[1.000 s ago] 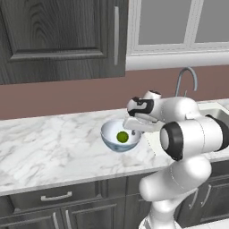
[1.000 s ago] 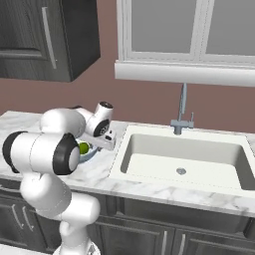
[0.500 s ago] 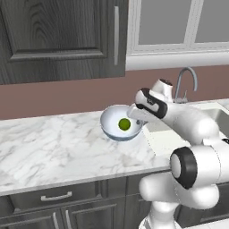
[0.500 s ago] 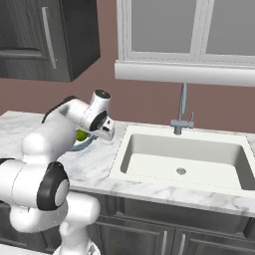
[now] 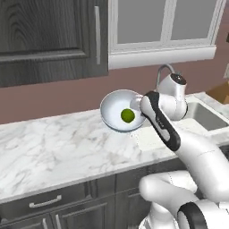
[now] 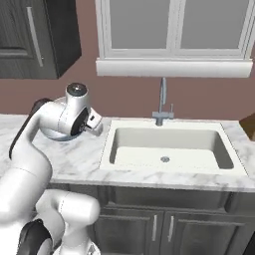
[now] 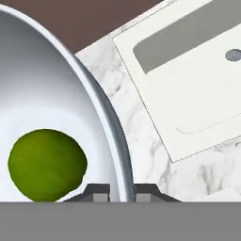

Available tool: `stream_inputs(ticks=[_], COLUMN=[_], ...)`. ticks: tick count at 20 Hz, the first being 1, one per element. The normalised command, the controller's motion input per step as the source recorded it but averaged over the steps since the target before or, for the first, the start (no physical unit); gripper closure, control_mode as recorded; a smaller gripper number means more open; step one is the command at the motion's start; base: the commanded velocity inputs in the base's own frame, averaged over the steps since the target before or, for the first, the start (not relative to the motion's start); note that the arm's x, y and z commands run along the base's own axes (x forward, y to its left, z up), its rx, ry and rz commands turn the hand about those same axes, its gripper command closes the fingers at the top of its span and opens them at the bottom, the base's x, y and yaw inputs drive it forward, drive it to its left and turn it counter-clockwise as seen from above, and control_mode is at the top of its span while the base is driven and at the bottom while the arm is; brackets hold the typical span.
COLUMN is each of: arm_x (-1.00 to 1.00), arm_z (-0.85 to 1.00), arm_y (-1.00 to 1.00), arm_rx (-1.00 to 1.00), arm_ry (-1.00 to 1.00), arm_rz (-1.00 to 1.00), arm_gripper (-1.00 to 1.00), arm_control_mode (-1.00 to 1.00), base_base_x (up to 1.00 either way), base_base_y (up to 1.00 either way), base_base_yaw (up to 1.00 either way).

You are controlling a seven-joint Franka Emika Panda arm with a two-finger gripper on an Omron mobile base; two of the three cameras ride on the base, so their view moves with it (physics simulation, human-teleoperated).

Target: Move the mug from next to the sink to the open cabinet. Then, move the bowl with the lime to the fridge to clear the area for faucet cleaning.

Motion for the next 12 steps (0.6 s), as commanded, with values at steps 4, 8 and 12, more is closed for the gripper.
stream_inputs(ticks=[4,8,12], arm_x=[0.0,0.0,0.0], arm_z=[0.0,0.0,0.0], arm_y=[0.0,0.0,0.0], arm_rx=[0.0,0.0,0.0], arm_ry=[0.0,0.0,0.0], arm_rz=[0.0,0.0,0.0], arm_gripper=[1.0,1.0,1.0], arm_control_mode=[1.0,1.0,1.0], base_base_x=[-0.5,-0.31,-0.09], base_base_y=[-0.03,0.0,0.0], base_base_yaw=[-0.84,-0.92,-0.98])
